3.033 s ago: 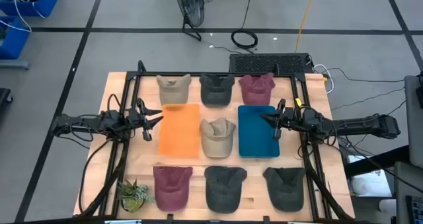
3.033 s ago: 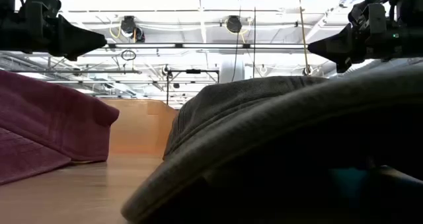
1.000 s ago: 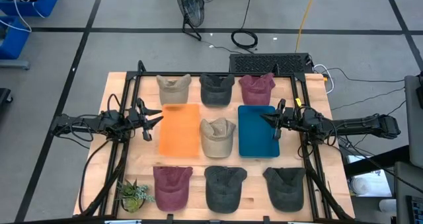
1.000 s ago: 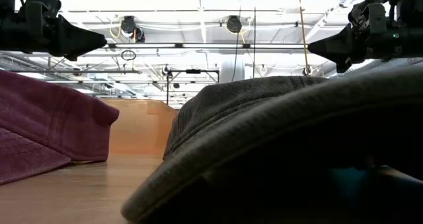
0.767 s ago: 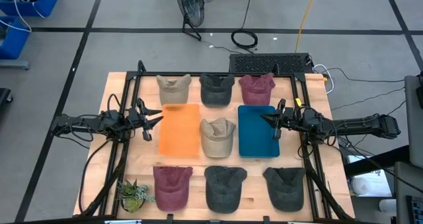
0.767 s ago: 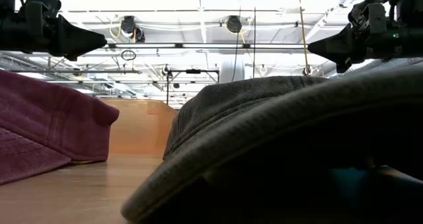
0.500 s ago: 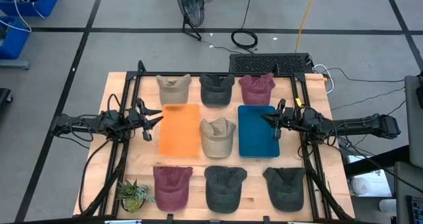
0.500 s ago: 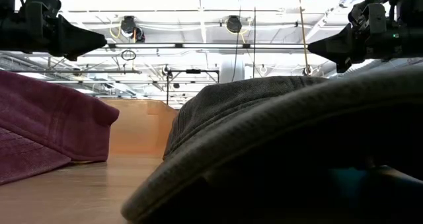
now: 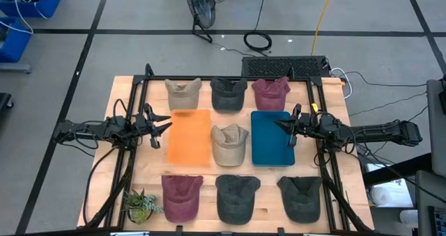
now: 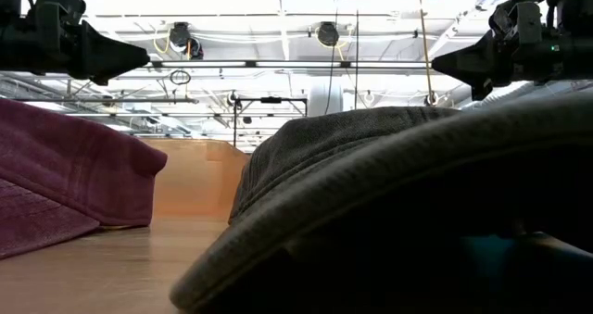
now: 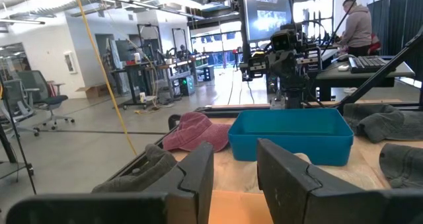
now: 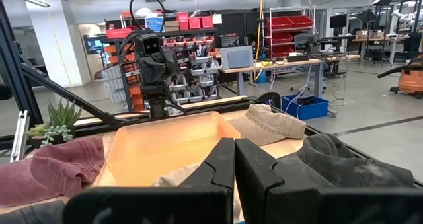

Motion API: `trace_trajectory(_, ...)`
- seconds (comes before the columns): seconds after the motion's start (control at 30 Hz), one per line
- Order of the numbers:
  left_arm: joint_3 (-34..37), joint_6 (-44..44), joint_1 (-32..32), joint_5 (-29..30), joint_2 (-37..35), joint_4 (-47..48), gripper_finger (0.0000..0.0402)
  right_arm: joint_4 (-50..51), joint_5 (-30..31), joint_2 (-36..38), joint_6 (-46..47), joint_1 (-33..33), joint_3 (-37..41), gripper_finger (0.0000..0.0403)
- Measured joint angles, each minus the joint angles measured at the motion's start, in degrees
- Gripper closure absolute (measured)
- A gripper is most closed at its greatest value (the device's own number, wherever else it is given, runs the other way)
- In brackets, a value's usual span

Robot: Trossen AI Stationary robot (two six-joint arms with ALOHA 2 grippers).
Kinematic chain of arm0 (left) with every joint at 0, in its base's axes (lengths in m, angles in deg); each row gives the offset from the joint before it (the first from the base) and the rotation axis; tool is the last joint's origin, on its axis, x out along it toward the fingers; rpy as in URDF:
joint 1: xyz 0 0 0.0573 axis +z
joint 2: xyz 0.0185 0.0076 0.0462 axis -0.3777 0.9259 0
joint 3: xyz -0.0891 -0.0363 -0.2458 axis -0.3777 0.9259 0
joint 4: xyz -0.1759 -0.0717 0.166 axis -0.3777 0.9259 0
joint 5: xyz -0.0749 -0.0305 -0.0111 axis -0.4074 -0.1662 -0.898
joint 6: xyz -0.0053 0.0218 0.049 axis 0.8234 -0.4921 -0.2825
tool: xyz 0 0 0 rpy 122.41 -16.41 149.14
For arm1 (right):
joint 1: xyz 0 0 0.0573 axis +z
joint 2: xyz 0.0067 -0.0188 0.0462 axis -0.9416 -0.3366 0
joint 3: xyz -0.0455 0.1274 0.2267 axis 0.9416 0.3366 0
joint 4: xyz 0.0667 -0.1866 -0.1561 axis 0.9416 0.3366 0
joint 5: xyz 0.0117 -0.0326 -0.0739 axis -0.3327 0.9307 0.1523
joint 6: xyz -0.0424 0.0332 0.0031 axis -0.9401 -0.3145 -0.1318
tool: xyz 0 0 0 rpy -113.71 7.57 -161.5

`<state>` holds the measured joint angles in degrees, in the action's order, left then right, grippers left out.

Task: Pick & Place hat
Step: Put the top black cap into the orange bin

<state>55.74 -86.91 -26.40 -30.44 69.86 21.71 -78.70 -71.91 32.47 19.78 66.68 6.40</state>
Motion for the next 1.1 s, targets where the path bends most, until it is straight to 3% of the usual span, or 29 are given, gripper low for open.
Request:
trace_trajectory(0.33,0.0,0.3,0.0,0.0,0.0,0.0,0.0282,0.0,0.0,0.0,0.0,0.0,0.0,0.0403)
trace_trajectory(0.63,0.0,5.9,0.0,-0.3,0.0,-0.7,0.0282,0.1,-0.2,0.0,4.8,0.0,0.0,0.0403)
trace_trajectory(0.8,0.0,7.4,0.0,-1.5,0.0,-1.0,0.0282,0.7,-4.7,0.0,4.1,0.0,0.0,0.0403)
trace_trajectory(1.1,0.0,9.8,0.0,-1.6,0.0,-3.2,0.0282,1.5,-4.7,-0.1,2.9,0.0,-0.3,0.0402)
